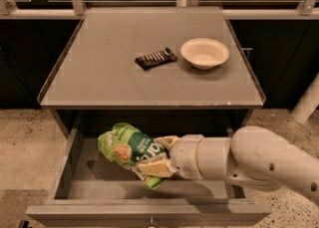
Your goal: Pick green rice chip bag from top drawer and place on counter
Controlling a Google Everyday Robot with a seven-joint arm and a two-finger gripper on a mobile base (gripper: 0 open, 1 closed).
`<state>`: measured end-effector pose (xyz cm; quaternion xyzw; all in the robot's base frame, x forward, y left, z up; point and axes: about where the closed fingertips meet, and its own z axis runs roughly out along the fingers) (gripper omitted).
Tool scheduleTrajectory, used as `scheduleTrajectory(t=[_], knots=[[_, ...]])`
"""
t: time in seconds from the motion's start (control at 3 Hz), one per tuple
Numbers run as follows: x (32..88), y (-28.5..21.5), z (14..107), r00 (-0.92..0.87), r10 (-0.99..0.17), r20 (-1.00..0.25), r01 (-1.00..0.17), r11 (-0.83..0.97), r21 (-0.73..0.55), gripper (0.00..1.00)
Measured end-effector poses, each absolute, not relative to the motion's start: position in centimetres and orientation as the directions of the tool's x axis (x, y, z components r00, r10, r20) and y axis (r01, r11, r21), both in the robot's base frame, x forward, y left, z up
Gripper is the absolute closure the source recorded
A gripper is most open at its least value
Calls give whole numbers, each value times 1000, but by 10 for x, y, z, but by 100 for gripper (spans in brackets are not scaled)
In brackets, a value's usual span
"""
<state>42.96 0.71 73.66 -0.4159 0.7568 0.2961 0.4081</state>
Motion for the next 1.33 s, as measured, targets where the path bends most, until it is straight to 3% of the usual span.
scheduleTrajectory(t=[0.33,1.33], knots=[[431,-7,793,-258,-439,-860,-875,484,16,100],[445,-3,832,-143,-493,-858,-921,384,-68,100]])
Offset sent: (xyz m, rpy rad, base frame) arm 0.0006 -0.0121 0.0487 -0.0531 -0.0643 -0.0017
